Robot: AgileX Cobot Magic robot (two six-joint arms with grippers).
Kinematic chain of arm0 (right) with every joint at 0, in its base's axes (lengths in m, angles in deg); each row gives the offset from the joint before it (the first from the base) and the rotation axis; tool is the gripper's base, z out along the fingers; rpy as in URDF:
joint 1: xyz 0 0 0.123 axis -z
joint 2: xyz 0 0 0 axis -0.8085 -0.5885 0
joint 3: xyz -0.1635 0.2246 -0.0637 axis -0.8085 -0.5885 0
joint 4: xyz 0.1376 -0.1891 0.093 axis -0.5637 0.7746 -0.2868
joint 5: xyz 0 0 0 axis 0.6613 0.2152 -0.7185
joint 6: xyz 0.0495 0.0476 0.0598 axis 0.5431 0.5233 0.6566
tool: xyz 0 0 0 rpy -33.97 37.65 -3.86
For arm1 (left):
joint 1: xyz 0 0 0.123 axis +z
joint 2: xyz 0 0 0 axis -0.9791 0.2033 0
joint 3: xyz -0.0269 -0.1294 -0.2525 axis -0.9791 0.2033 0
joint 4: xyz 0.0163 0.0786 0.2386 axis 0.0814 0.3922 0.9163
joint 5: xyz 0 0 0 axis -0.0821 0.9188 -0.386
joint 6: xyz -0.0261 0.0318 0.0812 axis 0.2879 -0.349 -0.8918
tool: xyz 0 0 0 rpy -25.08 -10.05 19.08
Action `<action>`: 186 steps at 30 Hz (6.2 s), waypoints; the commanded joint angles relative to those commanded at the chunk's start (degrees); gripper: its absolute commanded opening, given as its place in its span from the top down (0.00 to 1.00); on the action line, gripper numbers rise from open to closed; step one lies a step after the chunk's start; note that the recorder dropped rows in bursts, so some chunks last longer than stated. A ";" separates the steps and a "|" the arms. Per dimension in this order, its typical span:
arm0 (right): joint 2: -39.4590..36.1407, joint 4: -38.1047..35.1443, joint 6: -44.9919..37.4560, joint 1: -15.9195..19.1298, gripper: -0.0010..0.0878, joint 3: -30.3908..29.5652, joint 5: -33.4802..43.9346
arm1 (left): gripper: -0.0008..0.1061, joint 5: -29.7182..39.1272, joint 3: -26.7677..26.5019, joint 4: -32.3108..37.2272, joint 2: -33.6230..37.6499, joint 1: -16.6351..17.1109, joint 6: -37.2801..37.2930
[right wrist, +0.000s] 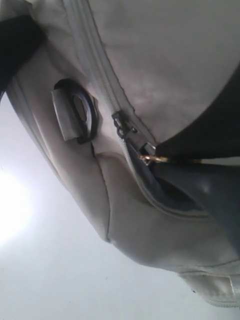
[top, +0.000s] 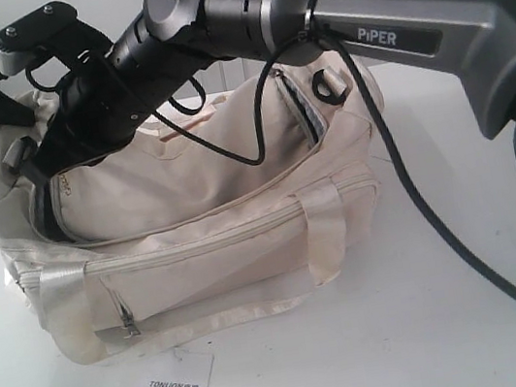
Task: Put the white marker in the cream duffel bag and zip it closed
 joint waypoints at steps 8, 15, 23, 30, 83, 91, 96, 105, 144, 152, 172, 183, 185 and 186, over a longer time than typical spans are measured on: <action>0.00 0.00 0.00 0.00 0.99 0.00 1.82 | 0.99 0.00 0.00 0.00 0.00 0.00 0.00; 0.00 0.00 0.00 0.00 0.99 0.00 3.81 | 0.99 -0.01 0.00 0.00 0.00 0.00 -0.12; 0.57 0.00 0.12 0.00 0.99 0.00 5.48 | 0.99 -0.01 0.00 0.00 0.00 0.00 -0.12; 1.94 0.12 0.12 0.00 0.99 0.00 5.85 | 0.99 -0.01 0.00 0.00 0.00 0.00 -0.12; 2.32 0.20 0.12 0.00 0.99 0.00 9.59 | 0.34 11.45 0.13 5.15 -7.97 5.19 0.01; 2.32 0.20 0.12 0.00 0.99 0.00 9.16 | 0.34 12.25 7.55 5.44 -13.04 5.28 0.01; 2.32 0.20 -0.14 0.00 0.99 0.00 9.17 | 0.34 8.39 13.28 3.97 -15.36 5.28 0.01; 2.32 0.20 -0.14 0.00 0.99 0.00 9.17 | 0.34 3.87 18.97 2.39 -15.64 5.17 -0.41; 1.43 0.20 -0.40 0.00 0.99 0.00 8.57 | 0.99 1.69 19.97 -1.30 -12.95 1.17 -6.55; 1.45 0.20 -0.08 0.00 0.99 0.00 10.50 | 0.99 1.24 19.97 -2.74 -12.95 1.17 -7.52; 1.71 -0.28 -0.08 0.00 0.99 0.00 15.35 | 0.99 0.76 19.97 -3.98 -12.95 1.17 -7.52; 2.57 -0.28 -0.08 0.00 0.99 0.00 17.55 | 0.99 0.63 19.97 -4.35 -12.95 1.17 -7.52; 2.57 -0.28 -0.08 0.00 0.99 0.00 18.19 | 0.99 0.29 19.97 -4.60 -12.95 1.17 -7.52; 2.57 -0.28 -0.08 0.00 0.99 0.00 18.71 | 0.99 0.15 19.97 -4.84 -12.95 1.17 -7.52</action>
